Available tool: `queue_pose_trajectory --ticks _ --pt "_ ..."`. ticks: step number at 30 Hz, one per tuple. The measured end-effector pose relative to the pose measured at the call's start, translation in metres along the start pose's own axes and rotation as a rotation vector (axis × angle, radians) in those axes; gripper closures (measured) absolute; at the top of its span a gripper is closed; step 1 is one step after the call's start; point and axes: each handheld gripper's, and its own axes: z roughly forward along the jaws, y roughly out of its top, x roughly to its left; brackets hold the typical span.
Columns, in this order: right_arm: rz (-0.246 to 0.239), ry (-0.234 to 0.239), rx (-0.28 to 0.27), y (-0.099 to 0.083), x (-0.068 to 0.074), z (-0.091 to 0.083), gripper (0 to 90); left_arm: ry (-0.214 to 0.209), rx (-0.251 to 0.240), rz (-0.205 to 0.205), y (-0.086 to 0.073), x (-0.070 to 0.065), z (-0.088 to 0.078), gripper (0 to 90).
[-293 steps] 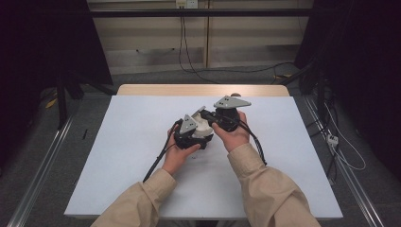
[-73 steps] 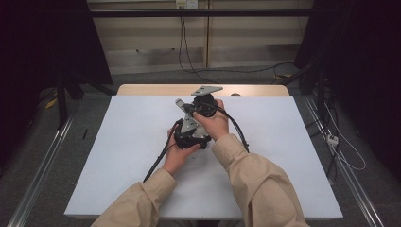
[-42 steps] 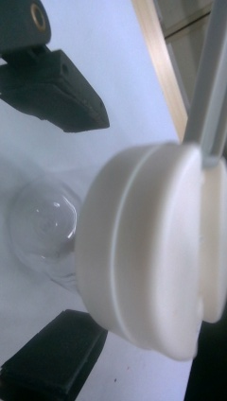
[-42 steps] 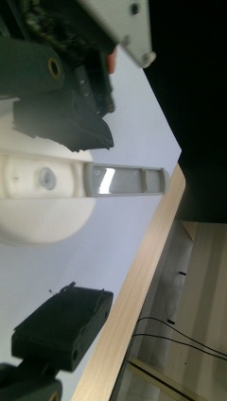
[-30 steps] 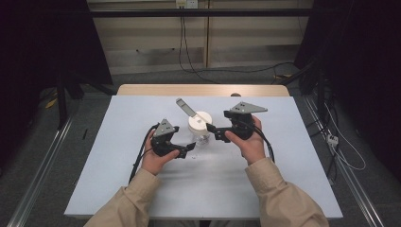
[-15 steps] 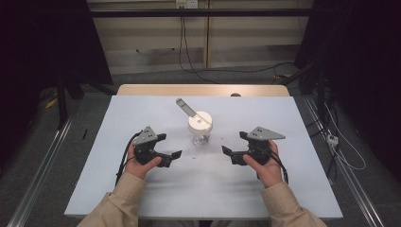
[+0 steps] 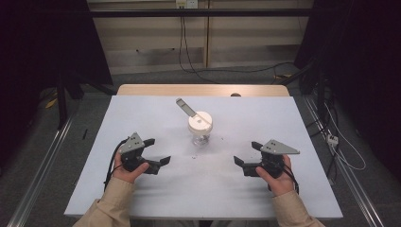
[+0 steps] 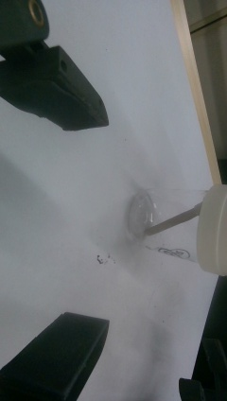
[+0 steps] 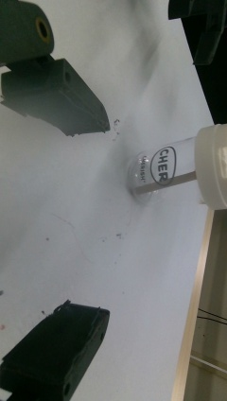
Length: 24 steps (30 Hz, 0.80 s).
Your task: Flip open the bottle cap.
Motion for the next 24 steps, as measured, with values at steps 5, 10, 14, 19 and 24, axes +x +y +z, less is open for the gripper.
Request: queue_pose_trajectory --ticks 5,10,14,19,24 --pt "-0.017 0.004 0.014 -0.006 0.003 -0.005 9.6 -0.001 0.002 -0.029 -0.008 0.004 -0.01 5.0" --pt "-0.015 0.006 0.015 -0.013 0.003 -0.012 9.6 0.015 0.01 -0.023 -0.015 0.007 -0.022 5.0" --pt "-0.027 -0.022 0.029 -0.017 0.0 -0.018 9.5 0.02 0.017 -0.019 -0.02 0.008 -0.03 5.2" --pt "-0.014 -0.031 0.026 -0.023 -0.005 -0.023 9.6 0.035 0.014 -0.021 -0.025 0.009 -0.038 5.2" --pt "-0.006 -0.037 0.027 -0.028 -0.007 -0.028 9.6 0.037 0.014 -0.036 -0.029 0.01 -0.043 5.2"
